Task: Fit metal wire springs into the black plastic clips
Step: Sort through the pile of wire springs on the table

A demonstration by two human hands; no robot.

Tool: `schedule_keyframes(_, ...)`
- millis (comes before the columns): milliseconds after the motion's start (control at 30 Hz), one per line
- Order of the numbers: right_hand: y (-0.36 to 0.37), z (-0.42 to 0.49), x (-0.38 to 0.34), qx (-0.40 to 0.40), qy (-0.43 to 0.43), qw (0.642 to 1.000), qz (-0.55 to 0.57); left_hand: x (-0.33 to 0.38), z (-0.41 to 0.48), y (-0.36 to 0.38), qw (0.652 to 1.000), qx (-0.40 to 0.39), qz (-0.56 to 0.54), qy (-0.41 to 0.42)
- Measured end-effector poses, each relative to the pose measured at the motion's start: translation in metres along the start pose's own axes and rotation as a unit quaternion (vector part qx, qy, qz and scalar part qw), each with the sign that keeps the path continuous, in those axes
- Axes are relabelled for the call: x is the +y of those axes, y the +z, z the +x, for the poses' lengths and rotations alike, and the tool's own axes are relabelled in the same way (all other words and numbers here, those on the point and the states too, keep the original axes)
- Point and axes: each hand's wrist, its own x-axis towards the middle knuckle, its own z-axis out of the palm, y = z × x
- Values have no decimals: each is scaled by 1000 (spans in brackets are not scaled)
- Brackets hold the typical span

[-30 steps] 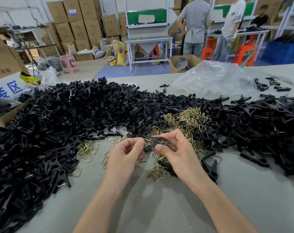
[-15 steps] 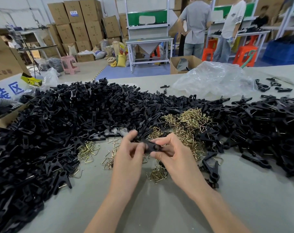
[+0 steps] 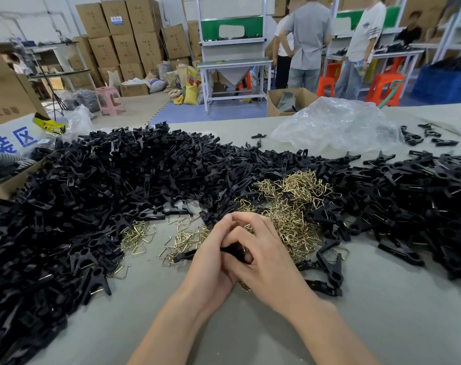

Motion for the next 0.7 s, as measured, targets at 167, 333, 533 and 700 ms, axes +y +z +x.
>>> schedule_keyframes(167,0,-1,2,-9,10,1000,9,0,0,3,1000,-9,10,8)
schedule_keyframes(333,-1,-1,2,-22,22,999,24,-5,3,3,998,26,52,18)
schedule_keyframes(533,-1,0,1,-39,36,998,34,-6,6,-1,997,42,70,15)
schedule_keyframes(700,-1,0,1,-49,40,998,17,-7,8,-2,995,45,87,17)
